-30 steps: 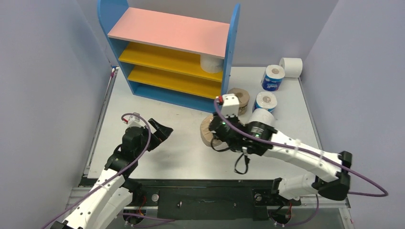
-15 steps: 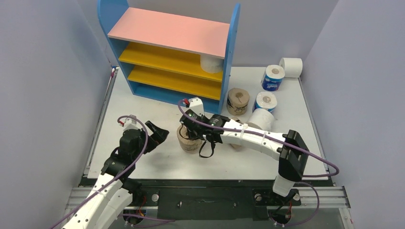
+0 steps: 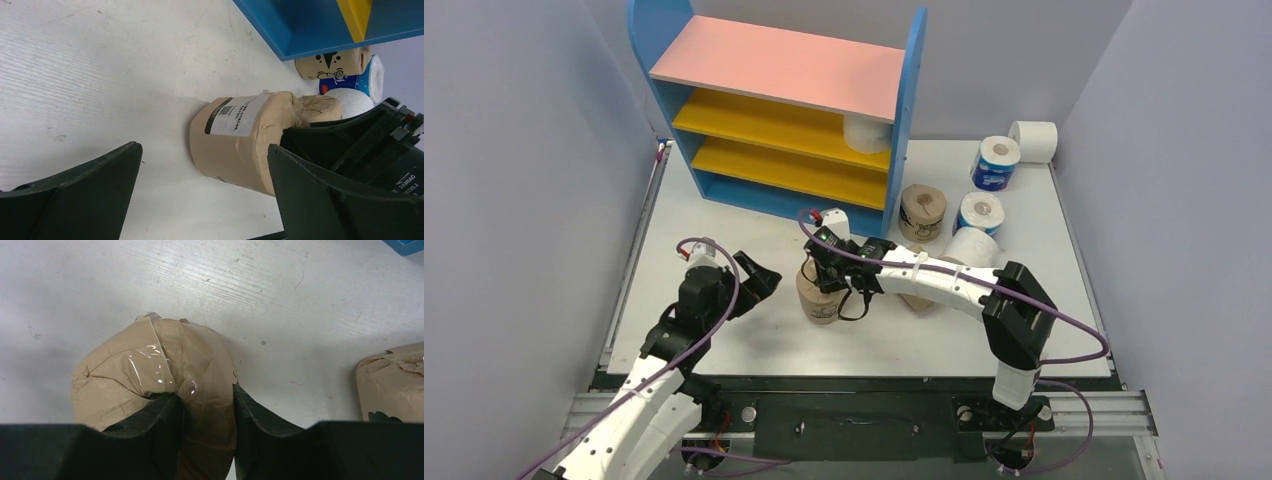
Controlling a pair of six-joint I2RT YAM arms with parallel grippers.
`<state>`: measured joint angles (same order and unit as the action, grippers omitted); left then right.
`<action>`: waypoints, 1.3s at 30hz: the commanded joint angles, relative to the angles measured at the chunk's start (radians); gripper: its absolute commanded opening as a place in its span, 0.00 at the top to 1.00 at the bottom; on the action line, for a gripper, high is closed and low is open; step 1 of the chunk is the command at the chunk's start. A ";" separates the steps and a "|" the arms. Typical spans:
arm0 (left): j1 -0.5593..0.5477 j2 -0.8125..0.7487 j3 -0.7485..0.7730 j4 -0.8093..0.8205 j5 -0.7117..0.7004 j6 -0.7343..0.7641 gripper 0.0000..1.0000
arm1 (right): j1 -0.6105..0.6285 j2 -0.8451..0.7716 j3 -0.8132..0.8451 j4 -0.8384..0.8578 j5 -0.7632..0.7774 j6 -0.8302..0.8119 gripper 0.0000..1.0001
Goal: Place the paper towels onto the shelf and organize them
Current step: Place the paper towel at the center of the board.
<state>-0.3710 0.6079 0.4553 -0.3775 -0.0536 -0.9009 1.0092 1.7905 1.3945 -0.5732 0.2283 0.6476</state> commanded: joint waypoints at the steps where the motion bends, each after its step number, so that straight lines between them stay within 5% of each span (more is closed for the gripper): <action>1: 0.007 0.040 0.011 0.086 0.039 0.008 0.04 | 0.000 0.003 -0.006 0.062 -0.007 -0.007 0.72; 7: 0.009 0.090 0.006 0.094 0.049 0.009 0.04 | 0.001 0.001 -0.031 0.076 -0.022 -0.008 0.66; 22: 0.010 0.064 0.011 0.089 0.038 0.020 0.04 | 0.015 -0.100 -0.028 0.056 -0.005 0.022 0.26; 31: 0.020 0.101 0.039 0.086 -0.025 -0.037 0.04 | 0.017 -0.443 -0.170 0.002 0.201 0.012 0.22; 36: 0.038 0.199 0.080 0.138 0.134 -0.010 0.04 | 0.000 -0.708 -0.450 0.123 0.274 0.063 0.18; 39: 0.035 0.223 0.065 0.245 0.216 -0.002 0.04 | -0.065 -0.822 -0.577 0.207 0.184 0.115 0.11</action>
<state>-0.3382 0.8101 0.4786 -0.2951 0.0288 -0.9203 1.0054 1.0763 0.9512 -0.4744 0.4217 0.6945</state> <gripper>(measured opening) 0.965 0.866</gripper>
